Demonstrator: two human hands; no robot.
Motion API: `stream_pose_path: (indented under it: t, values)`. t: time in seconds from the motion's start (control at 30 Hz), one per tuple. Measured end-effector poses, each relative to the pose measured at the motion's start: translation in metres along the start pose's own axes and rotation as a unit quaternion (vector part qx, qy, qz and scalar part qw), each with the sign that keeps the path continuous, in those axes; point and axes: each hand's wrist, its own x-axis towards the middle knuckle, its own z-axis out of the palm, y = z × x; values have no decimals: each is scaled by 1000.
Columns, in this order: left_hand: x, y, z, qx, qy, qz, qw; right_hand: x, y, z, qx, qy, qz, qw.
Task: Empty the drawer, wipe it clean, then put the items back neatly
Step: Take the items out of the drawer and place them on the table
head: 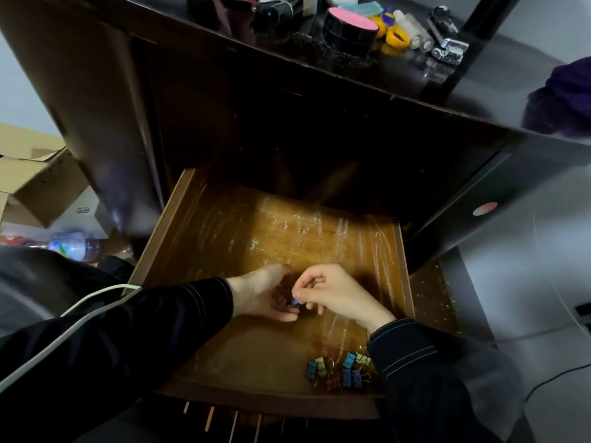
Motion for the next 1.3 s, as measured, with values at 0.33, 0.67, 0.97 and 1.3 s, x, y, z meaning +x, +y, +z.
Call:
stream_pose_path:
  t: [0.33,0.67,0.97,1.3]
  values:
    - [0,0,0,-55,-11,-8,998,1,2,0,84,20,21,996]
    - [-2,5,-6,-16,2,22,1000,-24,17,2,-244,-79,97,962]
    - [-5,6,1,21,5,15,1000,-25,31,21,-380,-204,130,893]
    - [-3,7,1,23,32,32,999,0,32,4,-217,69,63,972]
